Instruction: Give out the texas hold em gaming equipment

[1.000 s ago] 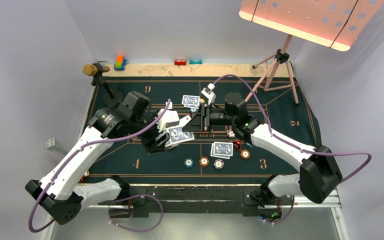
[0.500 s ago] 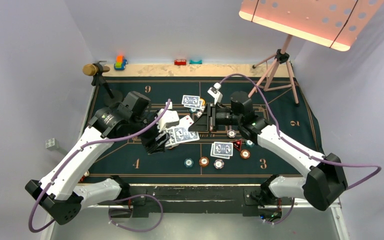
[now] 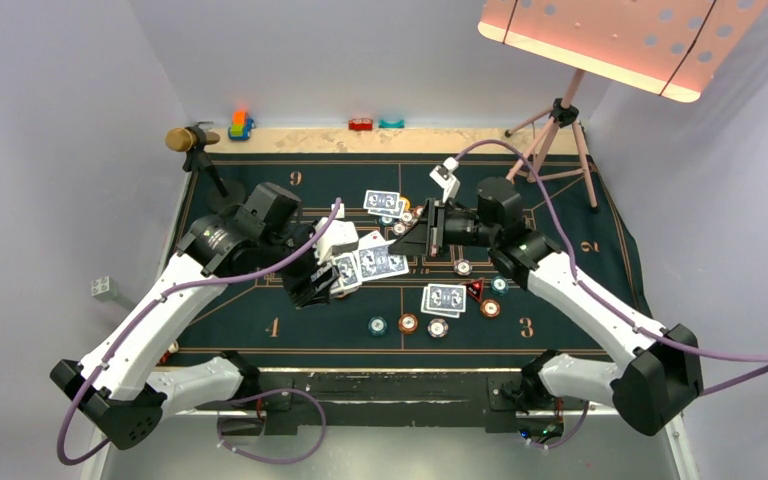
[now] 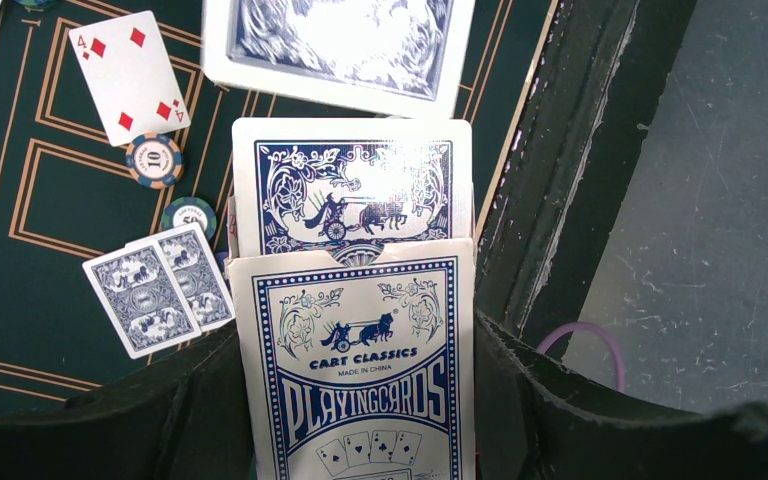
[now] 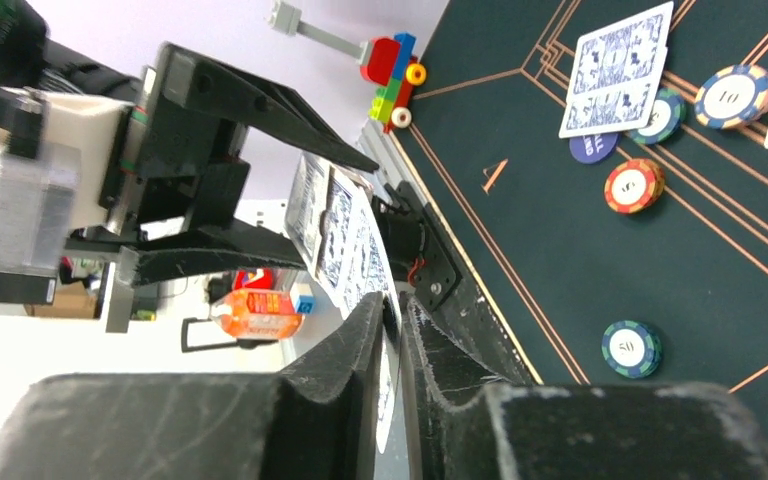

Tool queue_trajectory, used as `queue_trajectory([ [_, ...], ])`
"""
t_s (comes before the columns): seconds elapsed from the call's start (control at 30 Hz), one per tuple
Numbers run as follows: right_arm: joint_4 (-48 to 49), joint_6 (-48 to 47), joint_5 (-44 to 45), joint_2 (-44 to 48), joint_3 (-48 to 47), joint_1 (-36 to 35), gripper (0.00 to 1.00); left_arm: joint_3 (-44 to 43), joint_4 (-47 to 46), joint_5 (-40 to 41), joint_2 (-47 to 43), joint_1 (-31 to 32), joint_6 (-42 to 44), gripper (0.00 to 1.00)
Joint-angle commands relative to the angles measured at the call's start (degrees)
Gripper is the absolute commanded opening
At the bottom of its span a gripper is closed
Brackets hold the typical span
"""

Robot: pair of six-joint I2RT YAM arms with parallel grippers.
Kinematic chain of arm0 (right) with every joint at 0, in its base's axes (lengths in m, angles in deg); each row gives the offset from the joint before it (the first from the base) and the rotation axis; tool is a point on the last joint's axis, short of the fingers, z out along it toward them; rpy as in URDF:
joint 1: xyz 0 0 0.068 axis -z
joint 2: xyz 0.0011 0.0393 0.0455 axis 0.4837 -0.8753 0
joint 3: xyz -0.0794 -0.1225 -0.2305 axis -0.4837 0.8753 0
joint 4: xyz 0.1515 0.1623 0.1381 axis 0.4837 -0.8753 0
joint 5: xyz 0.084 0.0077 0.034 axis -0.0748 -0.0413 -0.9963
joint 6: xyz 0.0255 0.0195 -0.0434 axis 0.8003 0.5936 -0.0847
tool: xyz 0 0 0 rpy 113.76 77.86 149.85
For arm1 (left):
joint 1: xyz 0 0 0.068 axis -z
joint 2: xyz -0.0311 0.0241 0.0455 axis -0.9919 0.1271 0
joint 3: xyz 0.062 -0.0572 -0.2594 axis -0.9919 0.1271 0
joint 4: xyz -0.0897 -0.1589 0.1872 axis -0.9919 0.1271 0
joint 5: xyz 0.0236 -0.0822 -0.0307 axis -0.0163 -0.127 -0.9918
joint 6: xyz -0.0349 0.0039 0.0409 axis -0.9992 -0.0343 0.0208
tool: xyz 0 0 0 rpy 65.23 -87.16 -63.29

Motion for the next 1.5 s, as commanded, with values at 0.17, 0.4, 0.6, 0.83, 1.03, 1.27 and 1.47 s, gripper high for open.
queue_trajectory([
  [0.17,-10.41,-9.64,1.82,2.52,-10.14,4.43,0.09,-0.27,-1.21,-0.22,-1.41,-0.18,-0.29,0.00],
  [0.4,-19.77,-21.28,18.07,-3.95,-16.84,4.48,0.04,-0.18,-0.78,0.10,-2.26,-0.21,-0.26,0.00],
  [0.6,-24.28,-27.08,36.02,-14.84,-24.04,2.53,0.00,-0.29,0.26,0.48,-2.92,-0.19,-0.30,0.00],
  [0.83,-33.98,-32.23,67.55,-29.79,-38.41,-9.98,0.00,-0.47,1.13,0.89,-3.39,-0.22,-0.20,0.00],
  [1.03,-38.84,-34.56,82.72,-41.51,-45.71,-17.57,0.00,-0.17,0.75,0.08,-4.33,-0.23,-0.45,0.00],
  [1.27,-38.87,-37.27,94.36,-48.41,-46.99,-22.19,0.00,-0.49,1.55,-0.19,-4.85,-0.17,-0.36,0.00],
  [1.47,-37.58,-37.54,95.68,-51.06,-46.16,-23.27,0.00,-0.85,1.23,-0.99,-4.28,-0.18,-0.82,0.00],
])
